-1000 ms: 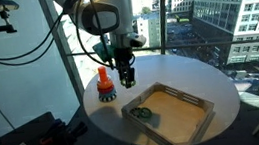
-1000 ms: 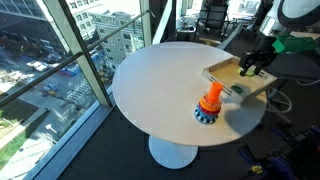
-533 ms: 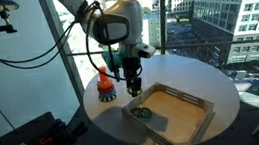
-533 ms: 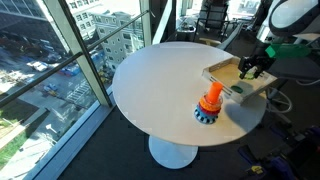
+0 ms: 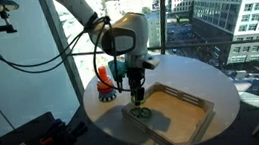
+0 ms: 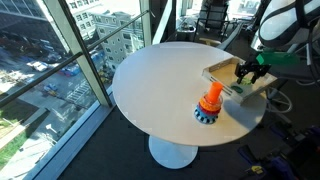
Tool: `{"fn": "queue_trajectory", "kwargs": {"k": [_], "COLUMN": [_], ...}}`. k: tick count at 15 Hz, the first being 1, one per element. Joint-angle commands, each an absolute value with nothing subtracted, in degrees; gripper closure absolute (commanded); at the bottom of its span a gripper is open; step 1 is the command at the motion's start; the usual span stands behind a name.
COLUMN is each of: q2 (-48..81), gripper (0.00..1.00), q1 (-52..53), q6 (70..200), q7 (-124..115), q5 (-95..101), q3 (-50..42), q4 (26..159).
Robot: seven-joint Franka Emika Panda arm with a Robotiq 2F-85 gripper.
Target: Remove the green ring from the orange rod and put it in the crate
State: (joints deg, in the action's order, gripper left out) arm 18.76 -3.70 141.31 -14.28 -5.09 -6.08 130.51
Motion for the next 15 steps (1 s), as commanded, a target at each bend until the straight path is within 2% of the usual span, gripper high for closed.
{"fn": "queue_trajectory", "kwargs": {"k": [1, 6, 7, 8, 11, 15], "q2": [22.2, 24.2, 24.2, 24.1, 23.0, 20.7], "gripper": [0.55, 0.55, 0.49, 0.08, 0.0, 0.0], "q1": [-3.4, -3.8, -3.8, -3.8, -3.9, -3.7], "q6": [141.1, 140.9, 140.8, 140.8, 140.5, 139.7], "q7": [-15.7, -14.6, -14.4, -14.3, -13.2, -11.5], "q5": [-5.0, -5.8, -6.0, -6.0, -6.4, -6.5], "q3": [-6.6, -6.3, -6.2, -6.1, -5.5, -4.1], "q4": [128.1, 127.3, 127.3, 127.4, 127.8, 128.8]}}
